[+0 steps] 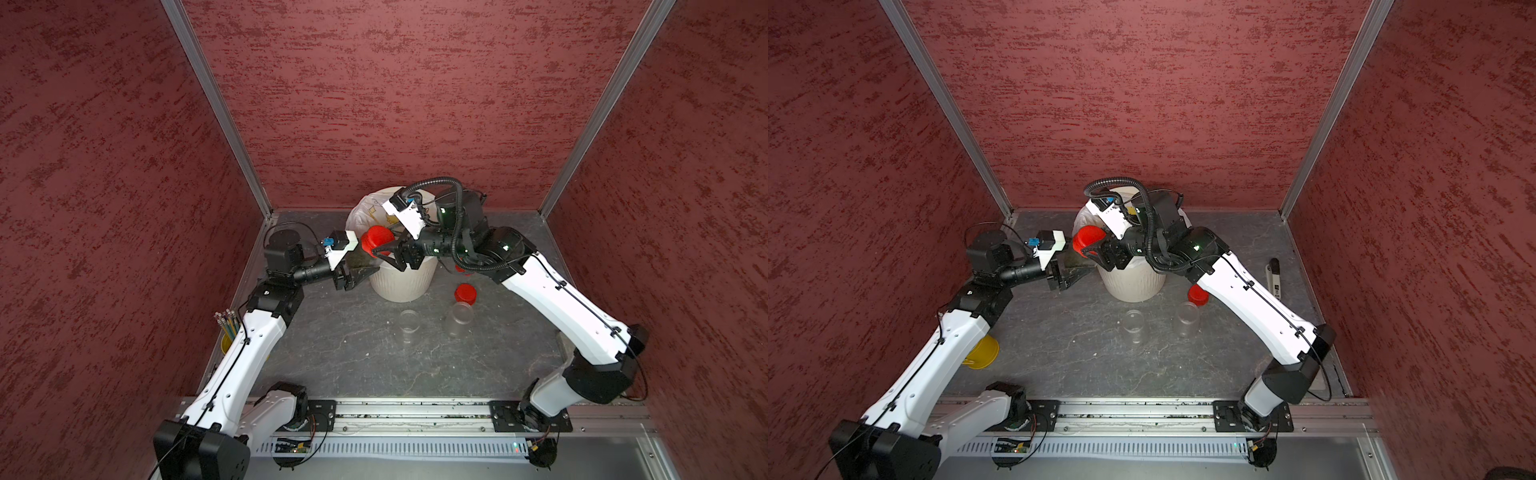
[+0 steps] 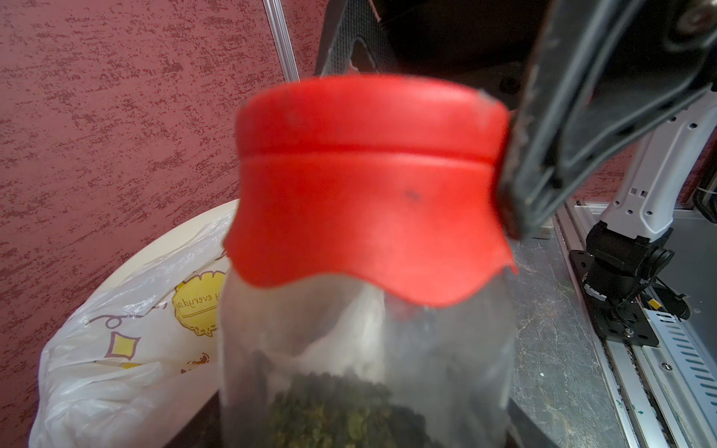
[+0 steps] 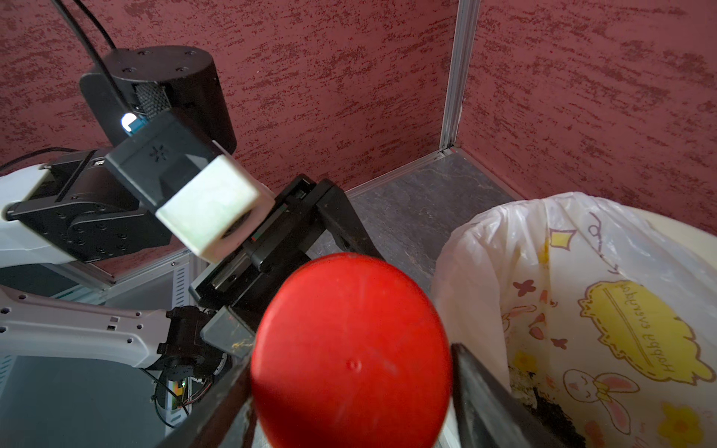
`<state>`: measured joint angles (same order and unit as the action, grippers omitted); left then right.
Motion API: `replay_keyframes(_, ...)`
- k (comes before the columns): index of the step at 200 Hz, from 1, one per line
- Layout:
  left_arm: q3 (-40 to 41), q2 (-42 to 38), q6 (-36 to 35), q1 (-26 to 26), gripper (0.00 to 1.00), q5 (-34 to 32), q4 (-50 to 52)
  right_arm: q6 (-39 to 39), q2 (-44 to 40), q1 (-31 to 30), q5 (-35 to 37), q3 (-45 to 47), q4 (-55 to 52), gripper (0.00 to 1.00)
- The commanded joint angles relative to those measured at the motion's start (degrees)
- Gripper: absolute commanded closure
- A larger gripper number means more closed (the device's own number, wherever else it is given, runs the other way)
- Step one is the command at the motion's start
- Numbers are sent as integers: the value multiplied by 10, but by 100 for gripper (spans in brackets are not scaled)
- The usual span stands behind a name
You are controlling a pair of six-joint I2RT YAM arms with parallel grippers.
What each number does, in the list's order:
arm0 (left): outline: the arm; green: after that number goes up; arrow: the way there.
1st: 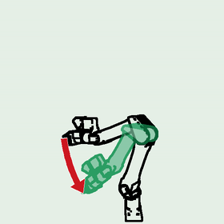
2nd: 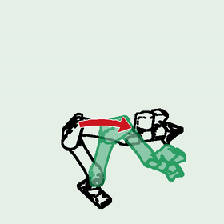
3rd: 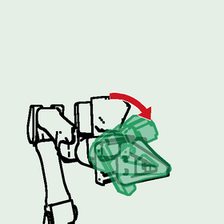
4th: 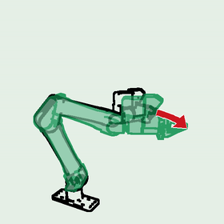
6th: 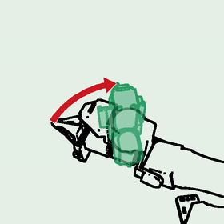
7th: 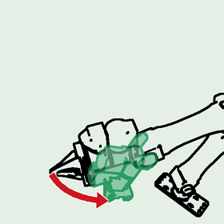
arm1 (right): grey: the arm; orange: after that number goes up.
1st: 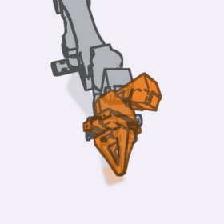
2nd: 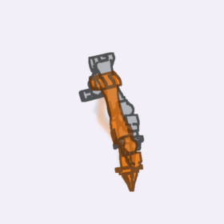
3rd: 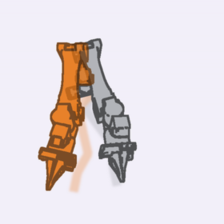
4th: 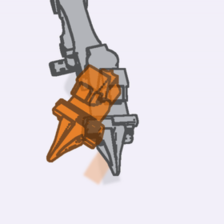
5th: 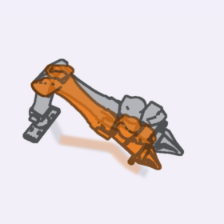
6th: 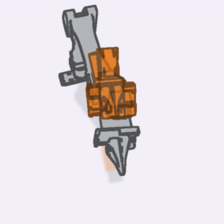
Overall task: Empty moldy tea leaves from jars
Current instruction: Pick up the jar from the center of the board, then screw the lid onto the jar.
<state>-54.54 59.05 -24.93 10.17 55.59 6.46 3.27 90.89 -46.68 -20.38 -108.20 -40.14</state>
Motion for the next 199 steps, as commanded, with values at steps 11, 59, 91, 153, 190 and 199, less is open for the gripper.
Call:
replay_keyframes(11, -20, 1, -6, -2, 35, 21, 3, 22, 5, 7, -10, -24, -4, 27)
replay_keyframes(59, -23, 2, -8, -2, 35, 27, 10, 35, 15, 7, -30, -34, -14, 30)
replay_keyframes(91, -24, 2, -10, -2, 35, 32, 14, 41, 14, 7, -42, -34, -17, 45)
replay_keyframes(153, -37, 1, -27, -2, 36, 50, 43, 102, 14, 9, -54, -40, -38, 59)
replay_keyframes(190, -44, 5, -36, -2, 36, 68, 69, 200, 8, 10, -98, -42, -57, 62)
replay_keyframes(199, -45, 5, -38, -2, 37, 70, 72, 225, 6, 10, -110, -43, -63, 62)
